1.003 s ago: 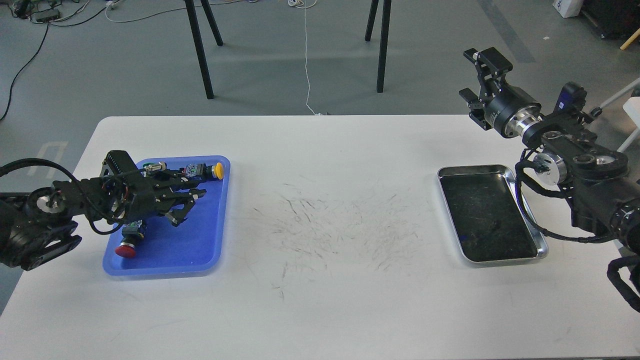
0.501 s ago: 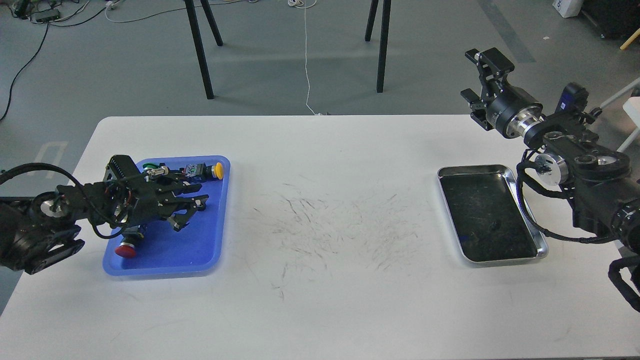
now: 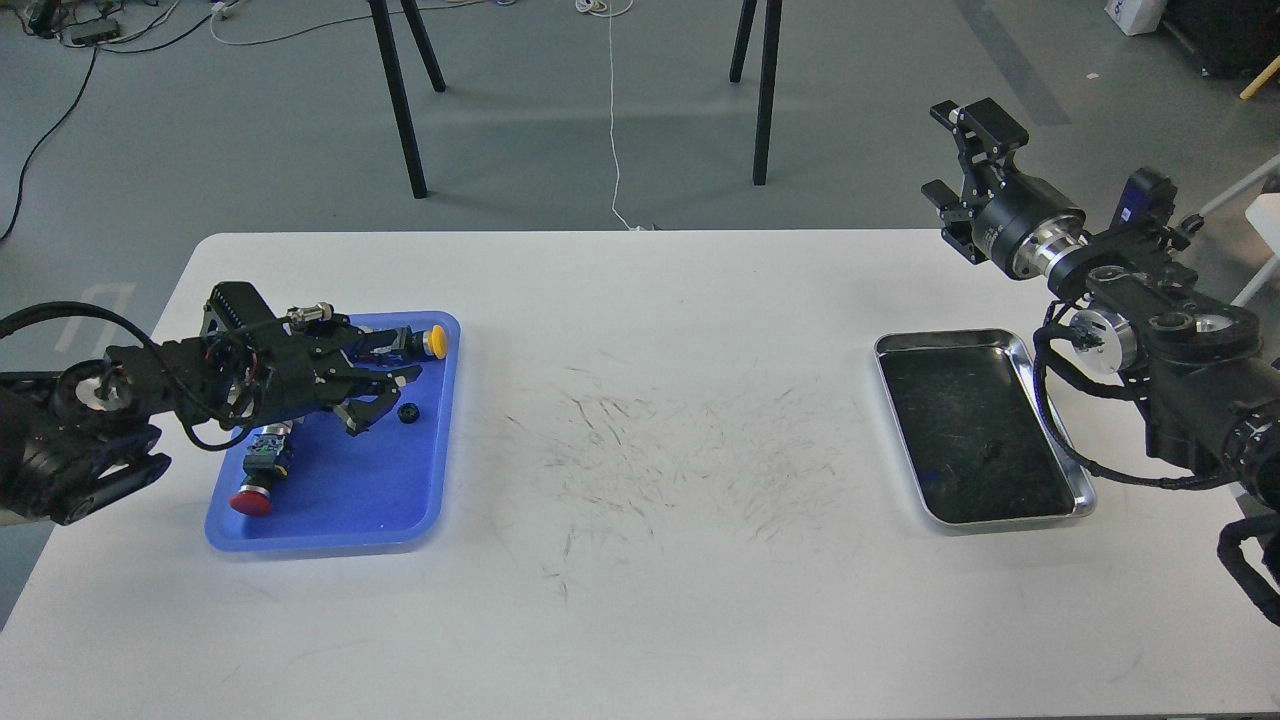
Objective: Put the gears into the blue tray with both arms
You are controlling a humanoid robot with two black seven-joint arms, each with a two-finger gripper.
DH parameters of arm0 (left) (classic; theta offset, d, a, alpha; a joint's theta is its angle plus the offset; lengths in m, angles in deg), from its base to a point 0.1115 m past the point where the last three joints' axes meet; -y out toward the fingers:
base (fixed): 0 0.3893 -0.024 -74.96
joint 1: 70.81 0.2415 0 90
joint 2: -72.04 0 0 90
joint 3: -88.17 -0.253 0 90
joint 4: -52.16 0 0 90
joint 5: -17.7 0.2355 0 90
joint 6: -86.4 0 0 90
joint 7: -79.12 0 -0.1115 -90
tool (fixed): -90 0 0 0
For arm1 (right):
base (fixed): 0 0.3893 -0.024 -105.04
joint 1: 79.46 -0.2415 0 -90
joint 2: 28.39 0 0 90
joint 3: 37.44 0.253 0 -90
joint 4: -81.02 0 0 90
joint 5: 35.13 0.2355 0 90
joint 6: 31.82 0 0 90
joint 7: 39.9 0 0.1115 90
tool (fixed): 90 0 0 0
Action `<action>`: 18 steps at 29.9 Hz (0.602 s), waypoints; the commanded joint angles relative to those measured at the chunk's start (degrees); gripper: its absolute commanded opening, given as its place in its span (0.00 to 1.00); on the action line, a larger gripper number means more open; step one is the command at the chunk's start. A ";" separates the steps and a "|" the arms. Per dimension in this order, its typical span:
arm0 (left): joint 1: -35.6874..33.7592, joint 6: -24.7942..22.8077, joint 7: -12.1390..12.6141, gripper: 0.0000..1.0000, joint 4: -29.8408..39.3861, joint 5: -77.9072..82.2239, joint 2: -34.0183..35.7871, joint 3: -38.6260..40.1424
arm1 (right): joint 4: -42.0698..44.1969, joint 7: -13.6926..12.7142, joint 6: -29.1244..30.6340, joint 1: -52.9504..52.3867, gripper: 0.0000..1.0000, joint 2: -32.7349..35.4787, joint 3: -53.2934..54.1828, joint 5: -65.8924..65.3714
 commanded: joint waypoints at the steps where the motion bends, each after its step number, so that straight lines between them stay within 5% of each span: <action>1: -1.42 -0.09 0.00 0.59 0.16 -4.49 0.11 1.82 | 0.08 0.00 0.00 0.28 0.98 0.15 -0.08 -0.09; 12: -4.76 -2.11 0.00 0.70 0.77 -22.50 -0.77 10.69 | -0.01 0.00 0.35 0.63 0.98 0.24 -0.08 -0.09; 18: -5.73 -10.27 0.00 0.78 0.78 -31.11 -5.07 22.37 | -0.53 0.00 0.61 0.54 0.98 0.50 -0.17 -0.26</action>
